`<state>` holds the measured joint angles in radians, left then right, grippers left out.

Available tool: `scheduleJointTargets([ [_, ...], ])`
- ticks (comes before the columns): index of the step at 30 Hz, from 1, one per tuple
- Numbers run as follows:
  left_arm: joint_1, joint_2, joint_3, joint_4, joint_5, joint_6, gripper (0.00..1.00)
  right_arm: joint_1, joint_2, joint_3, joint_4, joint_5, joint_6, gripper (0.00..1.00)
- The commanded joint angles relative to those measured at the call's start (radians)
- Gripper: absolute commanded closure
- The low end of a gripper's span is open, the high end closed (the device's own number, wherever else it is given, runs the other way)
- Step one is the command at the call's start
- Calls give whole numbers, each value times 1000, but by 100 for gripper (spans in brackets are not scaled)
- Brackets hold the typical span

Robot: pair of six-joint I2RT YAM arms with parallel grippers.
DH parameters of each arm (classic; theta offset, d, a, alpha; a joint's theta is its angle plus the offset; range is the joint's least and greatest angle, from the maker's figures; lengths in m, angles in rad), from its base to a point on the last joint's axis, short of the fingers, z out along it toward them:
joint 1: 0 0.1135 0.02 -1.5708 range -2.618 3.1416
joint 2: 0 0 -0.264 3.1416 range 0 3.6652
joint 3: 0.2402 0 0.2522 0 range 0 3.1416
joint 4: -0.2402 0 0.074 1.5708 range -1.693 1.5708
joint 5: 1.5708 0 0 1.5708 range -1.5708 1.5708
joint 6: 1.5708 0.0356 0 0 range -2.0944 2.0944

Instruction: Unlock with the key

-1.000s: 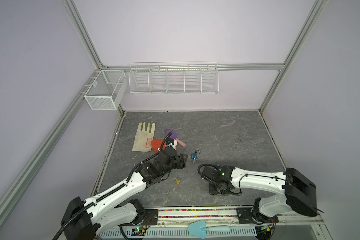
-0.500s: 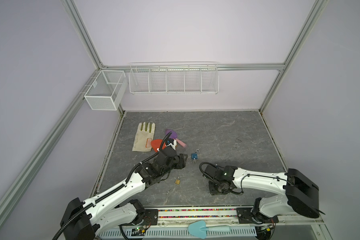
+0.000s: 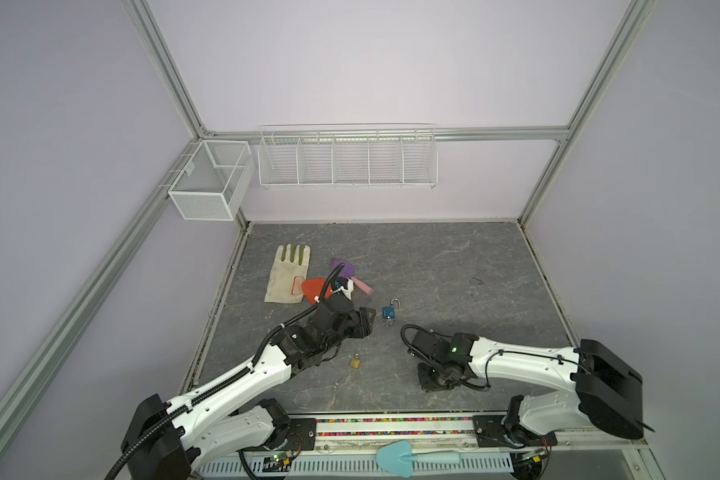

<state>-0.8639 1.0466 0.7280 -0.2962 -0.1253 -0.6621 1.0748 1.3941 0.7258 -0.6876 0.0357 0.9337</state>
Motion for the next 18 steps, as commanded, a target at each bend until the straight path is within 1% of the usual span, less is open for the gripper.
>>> scheduleJointTargets([
  [1, 5, 5, 6, 6, 6, -9, 38, 7, 10, 8, 0, -3, -14, 68],
  [4, 4, 6, 4, 2, 5, -9, 38, 10, 27, 16, -8, 9, -19, 72],
  [8, 4, 1, 0, -2, 3, -10, 38, 9, 41, 17, -3, 13, -20, 73],
  [18, 5, -3, -7, 0, 3, -16, 38, 10, 62, 17, 8, 20, -16, 81],
])
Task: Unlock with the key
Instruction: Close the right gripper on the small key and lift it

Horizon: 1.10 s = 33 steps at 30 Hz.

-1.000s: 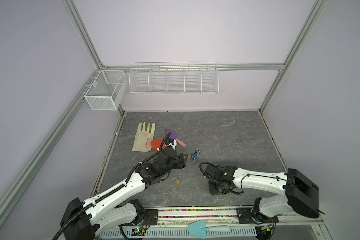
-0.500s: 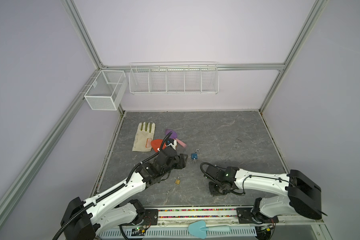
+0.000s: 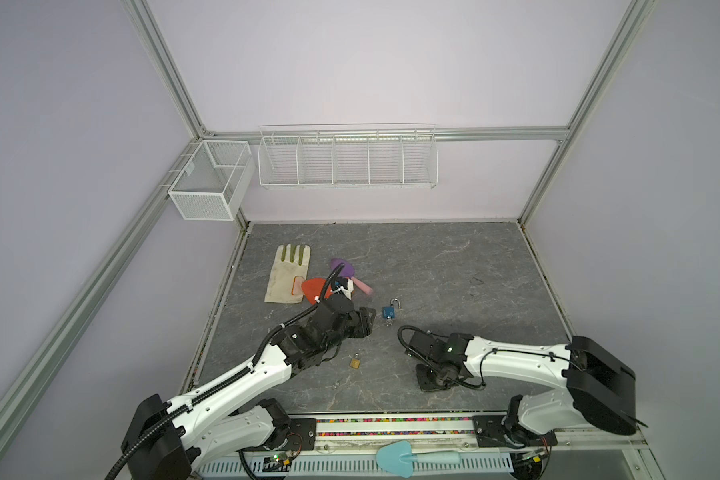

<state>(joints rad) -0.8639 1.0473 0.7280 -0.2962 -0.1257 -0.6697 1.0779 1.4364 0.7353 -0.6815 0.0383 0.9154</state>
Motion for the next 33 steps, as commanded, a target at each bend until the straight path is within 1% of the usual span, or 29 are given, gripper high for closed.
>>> scheduleJointTargets([
  [1, 5, -4, -7, -1, 3, -8, 38, 7, 24, 7, 2, 18, 2, 82],
  [4, 5, -8, -9, -3, 3, -10, 37, 11, 34, 12, -5, 25, -1, 83],
  [6, 5, -10, -10, -2, 1, -10, 38, 11, 38, 13, -6, 30, -3, 87],
  [10, 4, -13, -14, -2, -1, -16, 37, 12, 37, 19, -14, 34, -3, 87],
  [17, 6, -31, -11, 5, -3, -24, 38, 11, -5, 29, -18, 37, -5, 94],
  [27, 8, -99, 5, -5, 4, -60, 38, -6, -137, 43, 15, 40, -54, 94],
  [33, 9, -142, 38, 2, 46, -131, 38, -47, -221, 102, 30, 37, -138, 94],
])
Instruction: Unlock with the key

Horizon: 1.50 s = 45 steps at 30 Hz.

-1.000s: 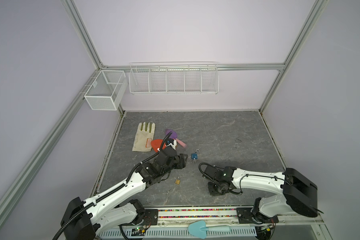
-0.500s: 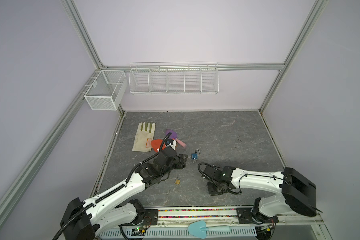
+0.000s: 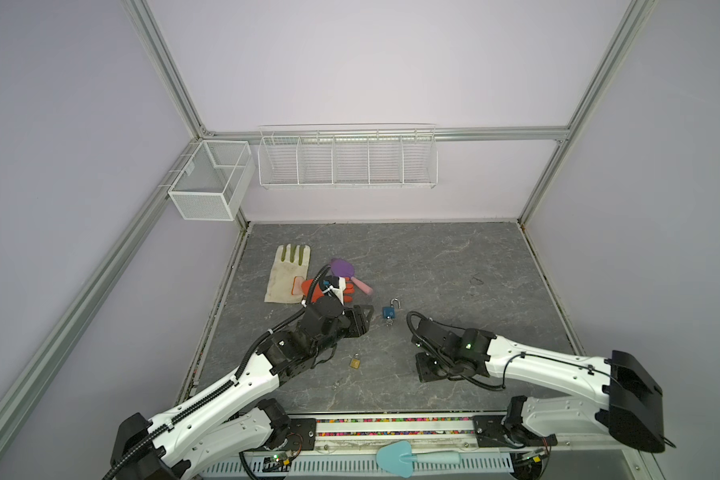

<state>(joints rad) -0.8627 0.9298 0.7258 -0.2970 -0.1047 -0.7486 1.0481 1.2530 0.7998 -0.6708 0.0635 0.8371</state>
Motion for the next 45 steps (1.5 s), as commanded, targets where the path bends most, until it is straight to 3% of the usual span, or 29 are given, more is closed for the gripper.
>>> scheduleJointTargets([
  [1, 7, -29, 46, 7, 33, -70, 38, -26, -50, 48, 27, 11, -80, 94],
  [8, 19, -32, 75, 60, 52, -307, 37, -109, -106, 128, 119, -25, -232, 94],
  [16, 78, 15, 67, 233, 176, -557, 33, -233, -87, 230, 199, -136, -363, 94],
  [22, 84, 6, 38, 365, 168, -547, 33, -271, -78, 296, 254, -194, -393, 94],
  [27, 88, 18, 50, 344, 158, -659, 33, -271, -74, 346, 277, -154, -479, 94],
  [34, 89, 82, 35, 495, 176, -803, 33, -269, -6, 382, 416, -161, -558, 93],
  [45, 88, 177, 63, 578, 183, -892, 33, -244, 28, 370, 572, -204, -653, 93],
])
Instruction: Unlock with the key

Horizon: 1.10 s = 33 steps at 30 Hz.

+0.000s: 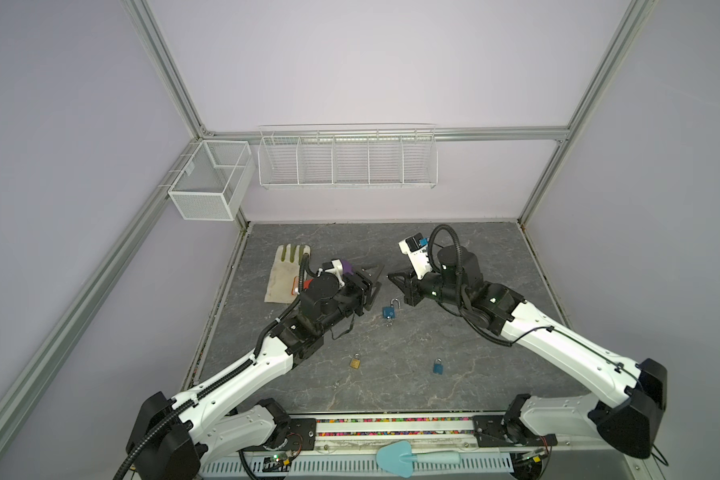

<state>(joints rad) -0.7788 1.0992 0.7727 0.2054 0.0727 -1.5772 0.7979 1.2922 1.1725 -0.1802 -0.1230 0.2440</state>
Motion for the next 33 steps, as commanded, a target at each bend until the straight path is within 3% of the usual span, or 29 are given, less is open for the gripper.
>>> scheduleJointTargets([
  [1, 5, 12, 14, 91, 7, -74, 33, 9, -9, -6, 86, -26, -71, 93],
  [8, 4, 31, 24, 112, 22, -94, 35, 34, -5, -12, 77, -64, -123, 93],
  [11, 4, 28, 11, 124, 29, -114, 36, 51, -8, -3, 63, -10, -144, 93],
  [22, 4, -62, -57, 109, -69, -219, 30, 69, -18, -56, 287, 96, -15, 93],
  [33, 4, -70, -103, 175, -129, -270, 32, 110, 64, -51, 288, 98, -56, 93],
])
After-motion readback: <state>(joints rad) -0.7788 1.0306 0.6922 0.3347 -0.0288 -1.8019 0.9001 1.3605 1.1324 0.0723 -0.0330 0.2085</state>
